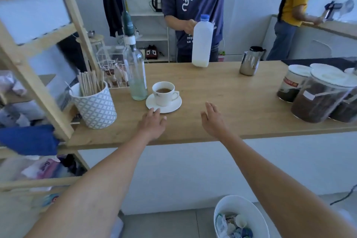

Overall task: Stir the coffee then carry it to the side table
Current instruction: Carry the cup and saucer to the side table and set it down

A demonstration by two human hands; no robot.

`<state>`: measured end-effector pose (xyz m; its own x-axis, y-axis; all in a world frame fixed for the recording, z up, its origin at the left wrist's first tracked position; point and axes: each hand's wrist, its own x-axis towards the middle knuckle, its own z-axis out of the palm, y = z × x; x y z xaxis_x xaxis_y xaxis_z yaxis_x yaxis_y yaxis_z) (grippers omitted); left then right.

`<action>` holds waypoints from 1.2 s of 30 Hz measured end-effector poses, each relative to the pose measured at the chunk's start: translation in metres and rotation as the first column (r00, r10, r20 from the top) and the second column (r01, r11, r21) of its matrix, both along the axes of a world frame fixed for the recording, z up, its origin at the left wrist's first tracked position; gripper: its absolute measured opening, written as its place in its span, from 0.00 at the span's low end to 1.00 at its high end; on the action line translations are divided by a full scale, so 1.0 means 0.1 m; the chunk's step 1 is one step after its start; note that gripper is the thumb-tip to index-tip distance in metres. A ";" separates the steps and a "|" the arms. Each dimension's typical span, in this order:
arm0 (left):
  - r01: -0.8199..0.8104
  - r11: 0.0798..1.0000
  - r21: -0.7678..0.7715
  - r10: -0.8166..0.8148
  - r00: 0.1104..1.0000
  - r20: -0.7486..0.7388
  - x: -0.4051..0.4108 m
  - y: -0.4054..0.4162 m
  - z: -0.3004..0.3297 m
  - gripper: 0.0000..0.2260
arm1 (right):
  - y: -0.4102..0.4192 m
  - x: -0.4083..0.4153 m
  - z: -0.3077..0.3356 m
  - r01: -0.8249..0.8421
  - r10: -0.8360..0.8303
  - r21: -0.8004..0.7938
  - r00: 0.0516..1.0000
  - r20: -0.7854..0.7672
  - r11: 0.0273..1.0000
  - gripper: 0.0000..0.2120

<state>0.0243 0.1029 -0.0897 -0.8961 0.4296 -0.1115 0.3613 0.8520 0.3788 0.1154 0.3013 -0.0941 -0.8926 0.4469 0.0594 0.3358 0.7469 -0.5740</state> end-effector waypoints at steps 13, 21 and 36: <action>-0.573 0.695 0.434 0.405 0.811 0.422 -0.88 0.13 0.35 0.33 | 0.20 -1.24 0.32 0.193 -0.037 -0.916 0.981 0.192 0.351 0.20; -0.794 0.477 0.378 0.329 0.560 0.760 -1.15 0.32 0.40 0.28 | 0.31 -1.56 0.30 0.332 0.113 -0.916 0.925 0.362 0.225 0.33; -0.840 0.424 0.338 0.323 0.489 0.810 -1.20 0.40 0.33 0.30 | 0.25 -1.65 0.22 0.347 0.085 -0.888 0.918 0.387 0.301 0.22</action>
